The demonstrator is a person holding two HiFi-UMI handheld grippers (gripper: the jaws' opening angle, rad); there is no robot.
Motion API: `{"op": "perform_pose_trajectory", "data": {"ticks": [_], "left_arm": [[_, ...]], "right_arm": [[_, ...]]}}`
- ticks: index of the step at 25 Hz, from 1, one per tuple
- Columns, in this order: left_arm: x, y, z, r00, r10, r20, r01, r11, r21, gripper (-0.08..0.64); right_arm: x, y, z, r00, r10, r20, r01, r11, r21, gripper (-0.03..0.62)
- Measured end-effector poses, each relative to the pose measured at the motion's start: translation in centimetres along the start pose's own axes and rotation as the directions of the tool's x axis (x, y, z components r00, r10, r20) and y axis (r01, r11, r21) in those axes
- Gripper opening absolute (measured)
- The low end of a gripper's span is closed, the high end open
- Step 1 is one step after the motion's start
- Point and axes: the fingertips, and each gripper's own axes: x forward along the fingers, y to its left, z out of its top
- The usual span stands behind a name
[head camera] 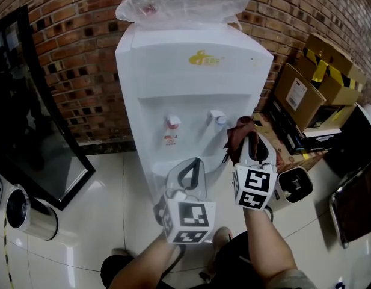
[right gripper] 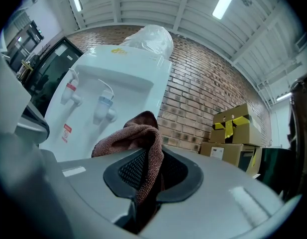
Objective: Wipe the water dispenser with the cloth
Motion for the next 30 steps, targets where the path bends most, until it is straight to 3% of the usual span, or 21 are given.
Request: {"op": "perform_pose_trajectory", "data": {"ticks": [6, 12, 18, 23, 30], "left_arm": [[-0.6, 1.0, -0.1, 1.0, 0.018, -0.001, -0.018, 1.0, 0.004, 0.0], [-2.6, 4.0, -0.8, 0.997, 0.072, -0.015, -0.072, 0.997, -0.001, 0.0], [-5.6, 8.1, -1.2, 0.987, 0.16, -0.023, -0.16, 0.987, -0.016, 0.0], [-8.2, 11.2, -2.0, 0.973, 0.228, -0.043, -0.229, 0.973, -0.034, 0.0], [-10.8, 15.1, -3.1, 0.947, 0.316, -0.064, -0.319, 0.947, -0.037, 0.0]], "right_arm": [[-0.7, 0.3, 0.5, 1.0, 0.012, 0.012, -0.012, 1.0, 0.01, 0.071], [-3.3, 2.1, 3.5, 0.993, 0.051, 0.109, -0.055, 0.998, 0.03, 0.071], [-6.1, 6.9, 7.3, 0.955, 0.151, 0.256, -0.155, 0.988, -0.004, 0.071], [-8.1, 13.9, 8.3, 0.9, 0.313, 0.303, -0.288, 0.949, -0.126, 0.072], [-8.4, 22.7, 5.8, 0.85, 0.488, 0.198, -0.457, 0.871, -0.179, 0.072]]}}
